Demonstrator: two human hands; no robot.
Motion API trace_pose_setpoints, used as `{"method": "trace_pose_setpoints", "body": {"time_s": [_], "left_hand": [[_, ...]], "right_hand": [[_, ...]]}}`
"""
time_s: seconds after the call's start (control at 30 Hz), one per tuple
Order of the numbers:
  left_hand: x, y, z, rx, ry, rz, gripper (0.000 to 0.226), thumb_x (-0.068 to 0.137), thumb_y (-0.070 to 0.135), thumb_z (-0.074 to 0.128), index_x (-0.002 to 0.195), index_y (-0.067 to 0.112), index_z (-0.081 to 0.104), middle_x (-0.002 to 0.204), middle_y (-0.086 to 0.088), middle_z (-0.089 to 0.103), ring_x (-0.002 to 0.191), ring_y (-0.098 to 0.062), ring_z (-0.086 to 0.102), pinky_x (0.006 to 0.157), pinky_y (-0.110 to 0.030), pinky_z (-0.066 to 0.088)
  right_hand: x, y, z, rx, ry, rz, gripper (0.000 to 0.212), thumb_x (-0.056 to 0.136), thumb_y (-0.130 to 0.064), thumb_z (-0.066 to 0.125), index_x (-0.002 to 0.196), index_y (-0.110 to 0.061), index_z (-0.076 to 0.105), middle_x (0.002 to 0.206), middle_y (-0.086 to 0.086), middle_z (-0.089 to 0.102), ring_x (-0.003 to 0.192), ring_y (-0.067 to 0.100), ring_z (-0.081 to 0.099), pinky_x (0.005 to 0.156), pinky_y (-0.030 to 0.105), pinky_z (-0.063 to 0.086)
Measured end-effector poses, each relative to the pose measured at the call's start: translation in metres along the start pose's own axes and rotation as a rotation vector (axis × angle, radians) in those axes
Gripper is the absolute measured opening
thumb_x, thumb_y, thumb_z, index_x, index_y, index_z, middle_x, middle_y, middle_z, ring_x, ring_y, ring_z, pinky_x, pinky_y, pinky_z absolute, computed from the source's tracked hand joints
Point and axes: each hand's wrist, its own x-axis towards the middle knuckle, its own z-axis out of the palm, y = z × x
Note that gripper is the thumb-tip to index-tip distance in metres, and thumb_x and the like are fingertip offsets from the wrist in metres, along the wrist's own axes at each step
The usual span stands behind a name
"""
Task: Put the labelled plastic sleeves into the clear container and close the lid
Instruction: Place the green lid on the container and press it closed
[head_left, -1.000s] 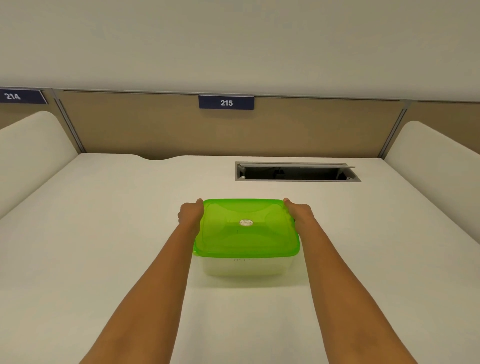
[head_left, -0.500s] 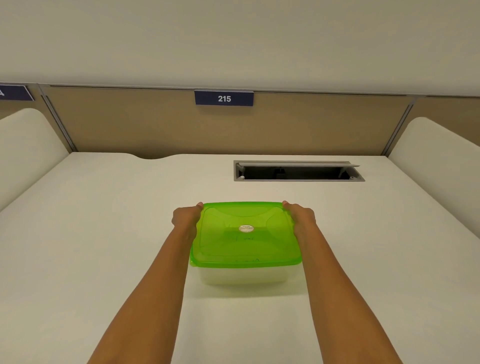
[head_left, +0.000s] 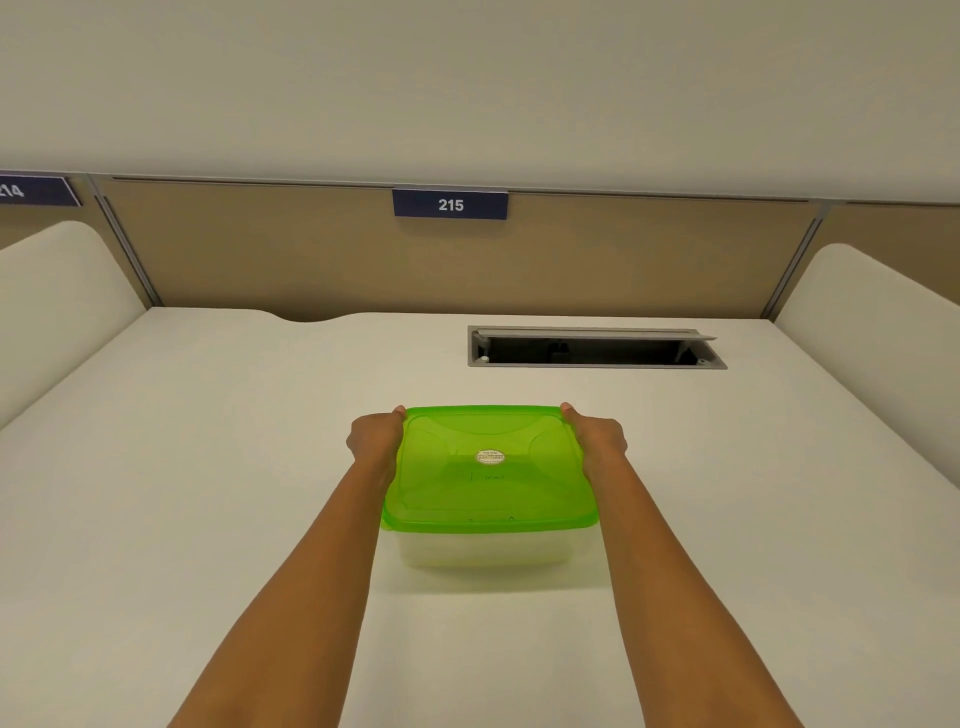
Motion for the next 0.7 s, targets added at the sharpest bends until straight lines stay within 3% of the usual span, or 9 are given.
{"method": "trace_pose_setpoints", "body": {"time_s": [0.1,0.17,0.2,0.23,0.3,0.37,0.43,0.53,0.7], "left_hand": [[-0.009,0.000,-0.001,0.082,0.012,0.104,0.035,0.094,0.027,0.054,0.087,-0.003,0.070,0.108,-0.023,0.067,0.118,-0.037,0.053,0.091,-0.036,0.044],[-0.014,0.001,-0.002,0.153,0.010,0.171,0.039,0.096,0.024,0.049,0.064,0.007,0.063,0.075,-0.014,0.063,0.112,-0.038,0.056,0.083,-0.036,0.044],[-0.016,0.001,-0.003,0.208,0.012,0.201,0.042,0.097,0.023,0.046,0.058,0.010,0.057,0.069,-0.012,0.060,0.108,-0.038,0.059,0.081,-0.036,0.046],[-0.017,0.001,-0.004,0.259,0.010,0.226,0.042,0.097,0.022,0.043,0.062,0.006,0.060,0.074,-0.014,0.063,0.104,-0.038,0.061,0.082,-0.036,0.048],[-0.020,-0.001,-0.006,0.336,0.018,0.262,0.035,0.096,0.017,0.040,0.092,-0.002,0.069,0.103,-0.021,0.069,0.106,-0.037,0.060,0.085,-0.037,0.049],[-0.025,-0.003,-0.009,0.400,0.014,0.299,0.036,0.095,0.012,0.039,0.122,0.003,0.061,0.129,-0.017,0.060,0.120,-0.034,0.053,0.094,-0.038,0.046],[-0.030,-0.009,-0.012,0.491,-0.023,0.373,0.045,0.094,0.008,0.037,0.138,0.008,0.047,0.141,-0.014,0.050,0.130,-0.032,0.045,0.102,-0.039,0.041],[-0.043,-0.021,-0.015,0.662,-0.048,0.505,0.051,0.096,0.009,0.032,0.147,0.007,0.031,0.148,-0.013,0.040,0.133,-0.032,0.040,0.105,-0.040,0.038],[-0.066,-0.041,-0.023,0.854,-0.057,0.638,0.049,0.102,0.019,0.026,0.149,0.007,0.023,0.159,-0.010,0.016,0.144,-0.026,0.023,0.112,-0.042,0.028]], "right_hand": [[-0.003,0.001,-0.002,-0.072,-0.005,-0.096,0.059,0.086,-0.049,0.060,0.124,-0.004,0.060,0.130,0.014,0.060,0.120,0.033,0.054,0.096,0.036,0.044],[-0.005,0.002,-0.002,-0.098,-0.021,-0.179,0.052,0.089,-0.047,0.058,0.121,-0.007,0.063,0.129,0.011,0.061,0.121,0.032,0.053,0.097,0.037,0.044],[-0.007,0.001,-0.002,-0.101,-0.031,-0.205,0.050,0.089,-0.047,0.057,0.120,-0.008,0.063,0.128,0.011,0.062,0.120,0.031,0.053,0.097,0.036,0.043],[-0.009,0.001,-0.003,-0.105,-0.042,-0.227,0.048,0.089,-0.046,0.057,0.119,-0.009,0.063,0.128,0.010,0.062,0.120,0.030,0.053,0.097,0.036,0.043],[-0.013,0.001,-0.005,-0.130,-0.058,-0.277,0.044,0.091,-0.043,0.057,0.119,-0.009,0.062,0.130,0.008,0.060,0.123,0.029,0.052,0.099,0.034,0.042],[-0.018,0.004,-0.008,-0.192,-0.073,-0.353,0.042,0.092,-0.036,0.057,0.123,-0.008,0.060,0.134,0.010,0.058,0.125,0.028,0.051,0.101,0.034,0.041],[-0.024,0.009,-0.012,-0.306,-0.100,-0.445,0.046,0.095,-0.032,0.054,0.134,-0.007,0.052,0.140,0.013,0.051,0.129,0.030,0.047,0.105,0.036,0.038],[-0.034,0.020,-0.017,-0.501,-0.121,-0.526,0.057,0.097,-0.035,0.047,0.147,-0.010,0.033,0.152,0.013,0.036,0.138,0.032,0.035,0.113,0.043,0.031],[-0.055,0.036,-0.026,-0.739,-0.180,-0.603,0.062,0.100,-0.042,0.033,0.152,-0.013,0.015,0.161,0.006,0.012,0.145,0.030,0.022,0.114,0.046,0.023]]}}
